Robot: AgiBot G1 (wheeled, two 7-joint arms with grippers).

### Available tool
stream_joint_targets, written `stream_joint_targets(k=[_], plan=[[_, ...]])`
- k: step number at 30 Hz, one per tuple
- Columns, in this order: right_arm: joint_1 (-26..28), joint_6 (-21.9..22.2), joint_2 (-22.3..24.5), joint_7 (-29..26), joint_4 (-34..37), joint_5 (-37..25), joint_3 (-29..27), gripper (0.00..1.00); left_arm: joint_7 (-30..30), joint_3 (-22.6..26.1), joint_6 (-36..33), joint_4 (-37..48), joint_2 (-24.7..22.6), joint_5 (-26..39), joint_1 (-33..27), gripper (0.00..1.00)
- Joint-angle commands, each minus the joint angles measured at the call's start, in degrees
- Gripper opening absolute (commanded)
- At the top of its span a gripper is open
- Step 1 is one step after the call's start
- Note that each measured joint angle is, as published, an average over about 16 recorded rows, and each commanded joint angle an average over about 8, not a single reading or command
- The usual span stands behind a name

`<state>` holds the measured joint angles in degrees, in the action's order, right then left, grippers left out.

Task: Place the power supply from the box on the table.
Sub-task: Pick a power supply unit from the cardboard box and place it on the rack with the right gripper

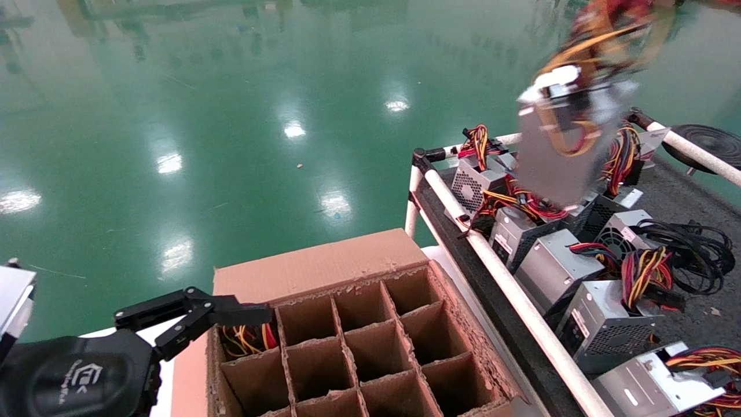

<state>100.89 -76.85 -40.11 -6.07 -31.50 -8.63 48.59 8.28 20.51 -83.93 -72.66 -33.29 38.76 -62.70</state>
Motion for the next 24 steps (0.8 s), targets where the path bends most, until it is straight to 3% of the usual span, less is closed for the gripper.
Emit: stream_joint_targets(k=[1,13,24], plan=[[0.4,0.8,3.1,-0.3,-1.8,-0.2,-0.3,0.0,0.0,0.0,0.0,0.0,0.0,0.0,0.0,1.0],[-6.4,1.9,20.0,-0.3,-9.5,2.9,-1.8,0.0,0.0,0.0,0.0,0.0,0.0,0.0,0.0,1.0],[-19.1,0.6,30.4,3.9,-9.5,13.4,-1.6,0.0,0.0,0.0,0.0,0.0,0.0,0.0,0.0,1.0]])
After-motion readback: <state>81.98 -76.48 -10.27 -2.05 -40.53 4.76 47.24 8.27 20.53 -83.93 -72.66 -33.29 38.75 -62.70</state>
